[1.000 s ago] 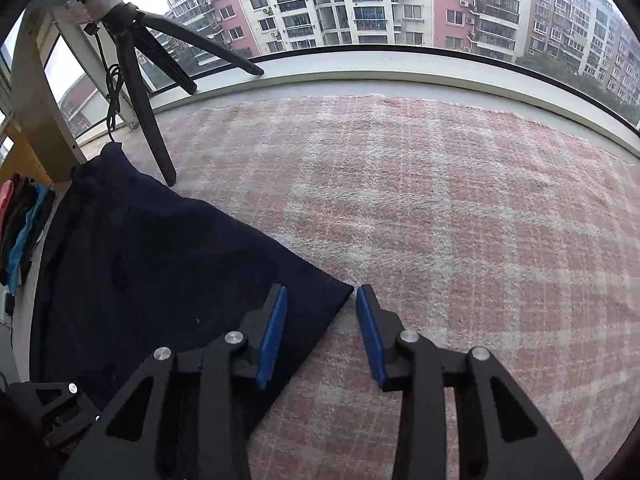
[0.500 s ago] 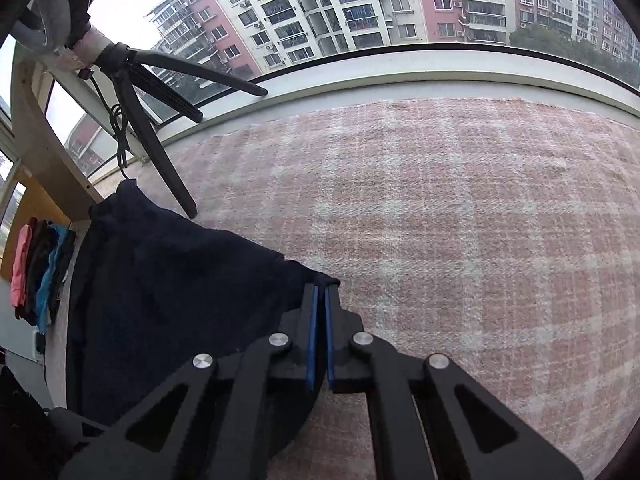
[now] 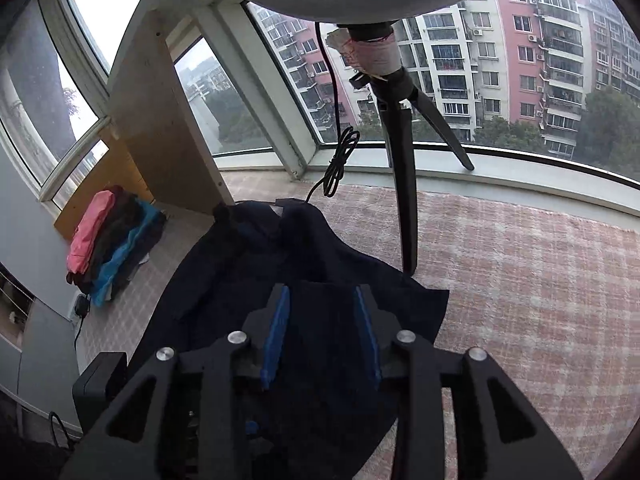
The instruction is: Fold clothes
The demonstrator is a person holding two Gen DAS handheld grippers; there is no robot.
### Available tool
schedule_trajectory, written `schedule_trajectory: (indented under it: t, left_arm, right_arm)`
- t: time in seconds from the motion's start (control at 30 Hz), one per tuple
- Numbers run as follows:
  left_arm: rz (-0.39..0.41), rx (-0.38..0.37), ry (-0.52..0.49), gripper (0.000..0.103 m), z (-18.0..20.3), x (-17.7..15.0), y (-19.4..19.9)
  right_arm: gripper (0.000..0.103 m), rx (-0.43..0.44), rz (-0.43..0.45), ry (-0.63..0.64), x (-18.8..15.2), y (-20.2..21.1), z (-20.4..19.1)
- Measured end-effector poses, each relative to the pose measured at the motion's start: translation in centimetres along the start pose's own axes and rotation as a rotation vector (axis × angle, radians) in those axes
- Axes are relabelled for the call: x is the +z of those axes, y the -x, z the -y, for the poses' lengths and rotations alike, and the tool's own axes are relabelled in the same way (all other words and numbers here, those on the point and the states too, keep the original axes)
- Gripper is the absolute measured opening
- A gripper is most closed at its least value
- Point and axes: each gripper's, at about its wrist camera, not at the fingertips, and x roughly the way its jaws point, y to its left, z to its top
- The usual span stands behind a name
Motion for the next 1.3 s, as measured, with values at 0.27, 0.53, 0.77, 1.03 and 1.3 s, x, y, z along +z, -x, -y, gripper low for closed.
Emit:
schedule_trajectory:
  t: [0.27, 0.53, 0.77, 1.03, 1.3]
  left_arm:
    - [0.048, 0.007, -0.166, 0.032, -0.9, 3.1, 3.0]
    - [-0.019, -0.089, -0.304, 0.033, 4.6, 1.9, -0.3]
    - [-0.169, 0.035, -0.439, 0.030, 4.5, -0.4, -2.5]
    - [-0.070, 0.006, -0.449, 0.030, 5.8, 0.1, -0.7]
    - [-0.118, 0.018, -0.447, 0.029, 5.7, -1.0, -2.6]
  right_arm:
    - [0.040, 0.102, -0.101, -0.163, -9.9, 2.8, 1.1]
    - [0.031, 0.068, -0.281, -0.147, -12.8, -1.1, 1.3]
    - [0.031, -0.045, -0.097, -0.110, -7.3, 2.2, 2.9]
    - [0.031, -0.164, -0.146, -0.036, -3.0, -7.9, 4.1]
    - [0.024, -0.312, -0.101, -0.090, -2.8, -5.2, 7.8]
